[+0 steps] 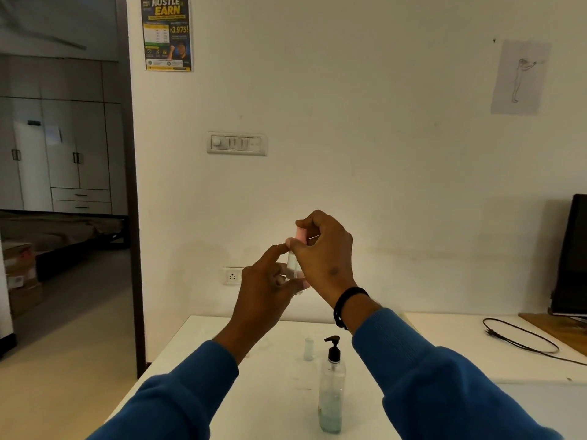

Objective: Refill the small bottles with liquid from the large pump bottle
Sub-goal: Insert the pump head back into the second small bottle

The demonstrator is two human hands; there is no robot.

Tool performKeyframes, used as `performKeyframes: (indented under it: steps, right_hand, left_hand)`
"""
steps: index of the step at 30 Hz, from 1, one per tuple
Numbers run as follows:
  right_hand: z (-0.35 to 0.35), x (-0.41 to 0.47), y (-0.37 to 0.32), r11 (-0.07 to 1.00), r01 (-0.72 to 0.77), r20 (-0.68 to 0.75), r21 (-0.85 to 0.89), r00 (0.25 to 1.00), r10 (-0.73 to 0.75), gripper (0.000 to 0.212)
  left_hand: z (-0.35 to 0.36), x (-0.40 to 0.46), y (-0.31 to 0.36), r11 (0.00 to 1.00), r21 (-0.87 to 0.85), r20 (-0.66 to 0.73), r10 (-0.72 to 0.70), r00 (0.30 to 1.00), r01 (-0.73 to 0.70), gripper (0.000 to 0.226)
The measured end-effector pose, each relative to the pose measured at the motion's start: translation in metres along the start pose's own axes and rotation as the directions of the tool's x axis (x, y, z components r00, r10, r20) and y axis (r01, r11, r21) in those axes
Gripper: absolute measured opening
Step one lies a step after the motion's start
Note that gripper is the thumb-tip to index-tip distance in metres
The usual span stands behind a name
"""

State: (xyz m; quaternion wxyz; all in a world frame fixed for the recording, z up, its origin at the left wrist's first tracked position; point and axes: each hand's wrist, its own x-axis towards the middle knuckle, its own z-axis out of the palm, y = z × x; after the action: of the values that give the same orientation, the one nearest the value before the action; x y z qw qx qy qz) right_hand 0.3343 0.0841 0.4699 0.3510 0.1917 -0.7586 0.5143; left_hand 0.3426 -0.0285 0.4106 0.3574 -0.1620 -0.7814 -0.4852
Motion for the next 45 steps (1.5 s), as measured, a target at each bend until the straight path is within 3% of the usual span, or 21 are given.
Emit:
performKeyframes:
  steps: [9, 30, 37, 45]
  right_hand:
    - [0.001, 0.002, 0.003, 0.999, -0.027, 0.045, 0.040, 0.999, 0.025, 0.018]
    - [0.008, -0.008, 0.020, 1.000, 0.002, 0.050, -0.003, 0.999, -0.002, 0.025]
    - [0.015, -0.017, 0.040, 0.996, -0.044, 0.046, 0.082, 0.998, 0.040, 0.042]
    - [0.056, -0.053, 0.104, 0.986, -0.164, 0.092, 0.024, 0.983, 0.161, 0.029]
  left_hand:
    - [-0.001, -0.001, 0.000, 0.999, -0.021, -0.012, -0.032, 0.999, 0.031, 0.054]
    - [0.007, -0.011, -0.013, 0.996, -0.057, -0.027, -0.069, 0.997, 0.068, 0.057]
    - [0.012, -0.010, -0.042, 0.998, 0.051, -0.044, -0.040, 0.998, 0.043, 0.058]
    - [0.034, -0.033, -0.104, 0.992, 0.038, -0.008, -0.117, 0.993, 0.117, 0.053]
